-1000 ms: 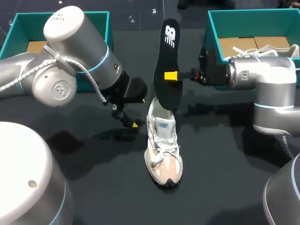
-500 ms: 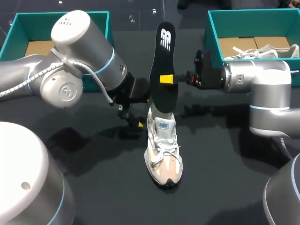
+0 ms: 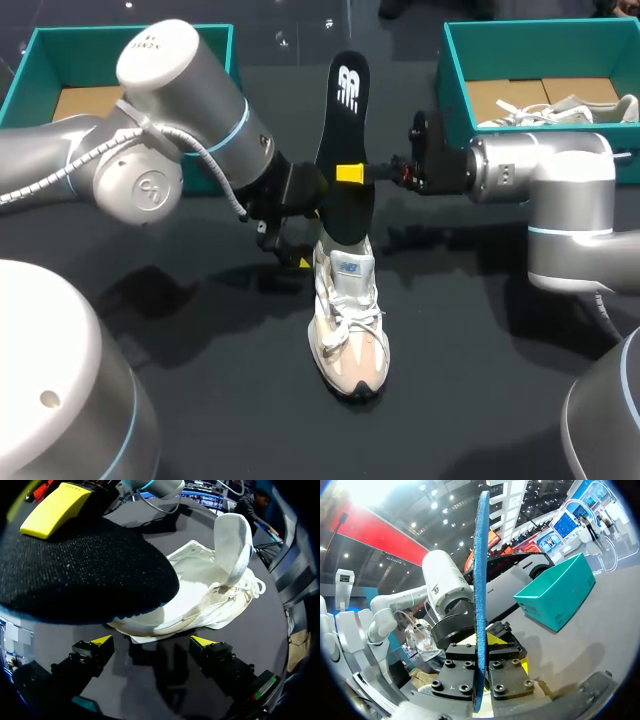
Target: Take the shoe out of the shoebox, open the shoe tongue, remove and reinsert the insole, then place the shoe into the shoebox
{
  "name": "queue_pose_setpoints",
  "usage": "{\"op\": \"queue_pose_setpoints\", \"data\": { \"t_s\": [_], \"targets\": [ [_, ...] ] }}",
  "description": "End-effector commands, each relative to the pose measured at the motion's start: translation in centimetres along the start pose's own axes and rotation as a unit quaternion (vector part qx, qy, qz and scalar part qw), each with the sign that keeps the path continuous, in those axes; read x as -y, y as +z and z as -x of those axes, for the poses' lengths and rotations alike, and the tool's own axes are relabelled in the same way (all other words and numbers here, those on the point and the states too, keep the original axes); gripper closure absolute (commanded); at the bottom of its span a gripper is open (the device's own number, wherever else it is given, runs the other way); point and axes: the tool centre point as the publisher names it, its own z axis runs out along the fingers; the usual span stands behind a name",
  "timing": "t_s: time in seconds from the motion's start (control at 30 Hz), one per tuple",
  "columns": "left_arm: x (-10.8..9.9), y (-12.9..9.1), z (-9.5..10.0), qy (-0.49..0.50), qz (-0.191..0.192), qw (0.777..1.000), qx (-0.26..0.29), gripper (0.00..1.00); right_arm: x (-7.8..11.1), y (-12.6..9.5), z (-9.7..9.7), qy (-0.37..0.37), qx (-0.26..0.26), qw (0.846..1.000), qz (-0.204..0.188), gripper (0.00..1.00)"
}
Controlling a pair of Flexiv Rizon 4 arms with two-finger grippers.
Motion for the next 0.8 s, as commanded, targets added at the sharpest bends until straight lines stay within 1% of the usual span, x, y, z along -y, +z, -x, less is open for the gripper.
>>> {"op": "queue_pose_setpoints", "data": {
  "t_s": [0.03,0.3,0.47,0.67,0.8],
  "targets": [
    [-0.1,0.1,0.1,0.001,-0.001,1.0,-0.001,0.0,0.0,0.1,0.2,0.001,-0.002,1.0,-0.001,1.0],
    [-0.1,0.1,0.1,0.001,-0.001,1.0,-0.001,0.0,0.0,0.1,0.2,0.001,-0.002,1.0,-0.001,1.0],
    [-0.1,0.1,0.1,0.001,-0.001,1.0,-0.001,0.0,0.3,1.1,0.5,-0.011,0.001,1.0,-0.008,1.0],
    [-0.1,0.1,0.1,0.001,-0.001,1.0,-0.001,0.0,0.0,2.0,-0.4,-0.032,0.021,0.999,-0.015,1.0],
    [-0.1,0.1,0.1,0.001,-0.001,1.0,-0.001,0.0,0.1,2.1,-0.7,-0.042,0.035,0.998,-0.02,1.0]
  ]
}}
